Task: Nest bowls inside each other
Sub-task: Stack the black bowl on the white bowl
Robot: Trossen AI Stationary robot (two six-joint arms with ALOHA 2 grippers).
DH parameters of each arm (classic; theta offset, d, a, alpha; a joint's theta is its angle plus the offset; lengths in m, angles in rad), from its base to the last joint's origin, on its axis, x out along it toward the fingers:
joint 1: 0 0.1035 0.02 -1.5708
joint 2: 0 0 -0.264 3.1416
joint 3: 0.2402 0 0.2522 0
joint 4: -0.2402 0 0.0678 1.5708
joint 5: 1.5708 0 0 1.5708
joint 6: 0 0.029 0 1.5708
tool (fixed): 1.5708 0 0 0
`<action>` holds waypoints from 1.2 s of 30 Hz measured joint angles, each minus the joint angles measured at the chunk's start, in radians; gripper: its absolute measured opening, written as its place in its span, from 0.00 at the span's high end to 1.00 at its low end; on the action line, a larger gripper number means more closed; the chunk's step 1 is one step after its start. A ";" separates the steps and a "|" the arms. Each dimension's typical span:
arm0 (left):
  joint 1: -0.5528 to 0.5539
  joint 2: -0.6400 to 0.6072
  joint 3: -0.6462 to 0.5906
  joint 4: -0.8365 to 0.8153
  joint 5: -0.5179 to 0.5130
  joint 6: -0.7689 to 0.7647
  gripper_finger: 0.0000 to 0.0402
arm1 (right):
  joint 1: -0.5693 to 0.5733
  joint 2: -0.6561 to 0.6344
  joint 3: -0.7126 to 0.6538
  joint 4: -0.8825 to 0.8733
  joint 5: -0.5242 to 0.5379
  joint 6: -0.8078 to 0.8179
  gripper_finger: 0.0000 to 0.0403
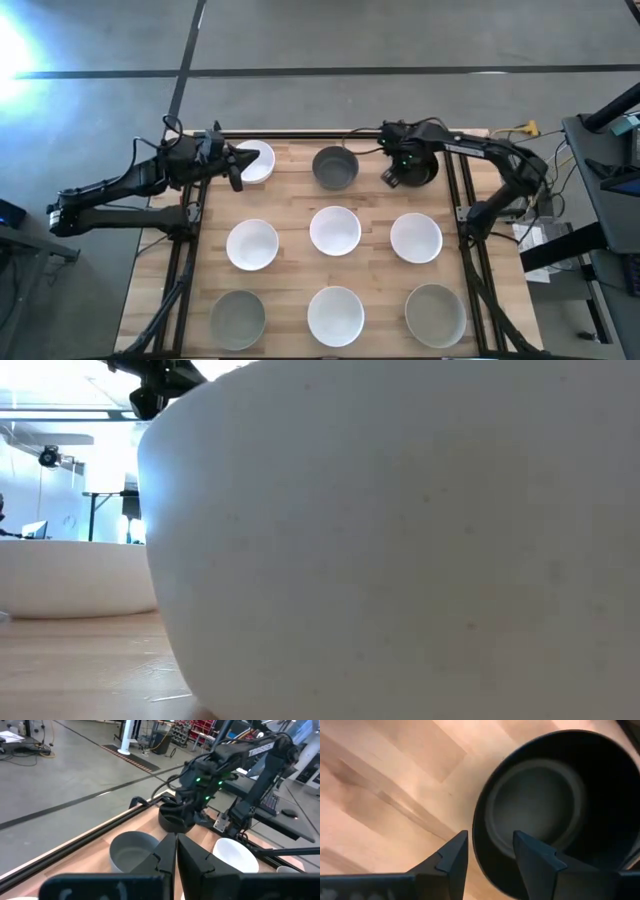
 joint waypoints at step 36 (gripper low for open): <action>0.001 -0.007 -0.010 -0.003 0.001 0.002 1.00 | 0.002 -0.026 -0.030 0.034 -0.121 0.044 0.98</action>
